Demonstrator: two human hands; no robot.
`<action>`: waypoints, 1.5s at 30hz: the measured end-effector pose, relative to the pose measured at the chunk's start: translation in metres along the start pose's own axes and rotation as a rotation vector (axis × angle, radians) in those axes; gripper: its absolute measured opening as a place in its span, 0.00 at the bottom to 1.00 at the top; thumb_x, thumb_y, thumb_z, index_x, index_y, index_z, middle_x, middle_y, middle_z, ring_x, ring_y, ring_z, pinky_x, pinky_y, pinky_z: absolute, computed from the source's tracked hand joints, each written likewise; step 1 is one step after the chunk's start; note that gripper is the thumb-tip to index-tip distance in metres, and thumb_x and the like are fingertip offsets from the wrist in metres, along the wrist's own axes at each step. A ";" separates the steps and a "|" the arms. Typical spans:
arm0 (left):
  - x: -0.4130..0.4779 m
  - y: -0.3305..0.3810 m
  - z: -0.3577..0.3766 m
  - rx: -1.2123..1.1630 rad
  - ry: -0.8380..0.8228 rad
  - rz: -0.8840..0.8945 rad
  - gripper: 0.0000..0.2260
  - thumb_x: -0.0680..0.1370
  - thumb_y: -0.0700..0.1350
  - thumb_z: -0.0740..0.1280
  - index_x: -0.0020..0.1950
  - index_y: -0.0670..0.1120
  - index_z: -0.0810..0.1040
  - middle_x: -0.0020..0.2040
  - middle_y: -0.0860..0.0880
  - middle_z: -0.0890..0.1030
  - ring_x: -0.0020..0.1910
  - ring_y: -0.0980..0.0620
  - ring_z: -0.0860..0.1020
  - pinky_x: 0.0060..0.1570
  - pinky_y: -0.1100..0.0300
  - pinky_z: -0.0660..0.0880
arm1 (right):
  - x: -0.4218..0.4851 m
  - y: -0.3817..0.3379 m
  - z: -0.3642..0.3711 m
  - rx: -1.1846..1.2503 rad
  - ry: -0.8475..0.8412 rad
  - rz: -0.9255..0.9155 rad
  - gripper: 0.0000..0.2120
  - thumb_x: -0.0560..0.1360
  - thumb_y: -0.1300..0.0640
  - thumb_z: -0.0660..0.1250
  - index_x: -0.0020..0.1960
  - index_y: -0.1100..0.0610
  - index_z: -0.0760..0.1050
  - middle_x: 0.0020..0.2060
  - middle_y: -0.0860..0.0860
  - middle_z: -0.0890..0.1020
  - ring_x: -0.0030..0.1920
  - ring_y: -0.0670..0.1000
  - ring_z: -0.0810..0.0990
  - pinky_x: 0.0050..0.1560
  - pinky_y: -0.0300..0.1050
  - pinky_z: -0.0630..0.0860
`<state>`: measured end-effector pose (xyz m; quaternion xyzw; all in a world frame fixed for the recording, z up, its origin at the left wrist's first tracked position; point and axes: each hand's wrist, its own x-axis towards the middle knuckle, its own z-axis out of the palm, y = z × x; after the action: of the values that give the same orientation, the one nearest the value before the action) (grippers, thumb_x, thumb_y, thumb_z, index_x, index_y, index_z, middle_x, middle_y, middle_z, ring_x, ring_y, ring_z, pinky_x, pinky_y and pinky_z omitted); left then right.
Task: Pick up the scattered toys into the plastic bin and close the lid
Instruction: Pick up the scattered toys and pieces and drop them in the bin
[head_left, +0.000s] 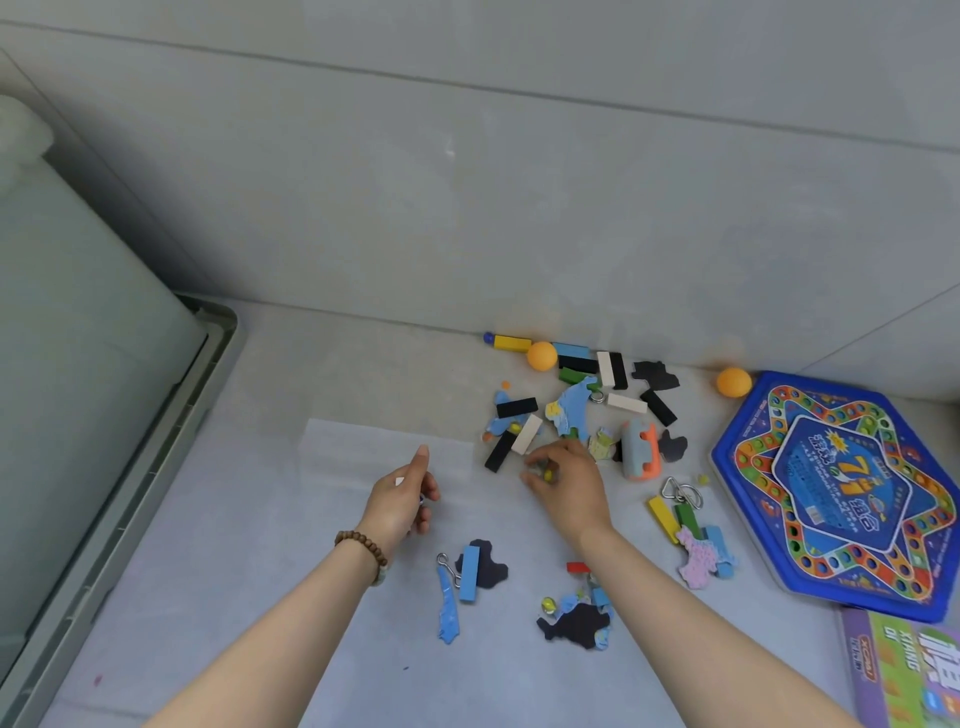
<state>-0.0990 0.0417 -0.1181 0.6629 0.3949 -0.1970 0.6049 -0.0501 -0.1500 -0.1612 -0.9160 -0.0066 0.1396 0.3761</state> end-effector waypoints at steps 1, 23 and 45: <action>-0.001 0.000 0.000 0.001 0.003 0.001 0.21 0.80 0.58 0.54 0.38 0.44 0.71 0.30 0.49 0.71 0.26 0.53 0.67 0.21 0.66 0.66 | -0.001 -0.001 0.000 0.004 -0.002 0.009 0.07 0.72 0.61 0.70 0.50 0.57 0.80 0.46 0.48 0.72 0.39 0.40 0.70 0.41 0.20 0.64; -0.012 0.012 -0.028 -0.153 0.033 -0.016 0.20 0.79 0.58 0.57 0.36 0.44 0.70 0.30 0.49 0.71 0.25 0.53 0.66 0.23 0.64 0.66 | -0.008 -0.060 -0.024 1.669 -0.315 0.626 0.05 0.75 0.62 0.60 0.45 0.61 0.75 0.37 0.54 0.79 0.34 0.48 0.79 0.26 0.36 0.76; -0.005 0.003 -0.052 -0.152 0.079 -0.034 0.20 0.79 0.57 0.59 0.34 0.45 0.70 0.29 0.51 0.72 0.24 0.53 0.65 0.25 0.64 0.65 | 0.027 -0.050 0.026 0.063 -0.048 0.237 0.10 0.73 0.51 0.69 0.53 0.47 0.80 0.44 0.45 0.76 0.45 0.46 0.73 0.41 0.40 0.68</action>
<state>-0.1108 0.0900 -0.1026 0.6157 0.4432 -0.1505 0.6339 -0.0261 -0.0931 -0.1507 -0.8945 0.0973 0.2050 0.3852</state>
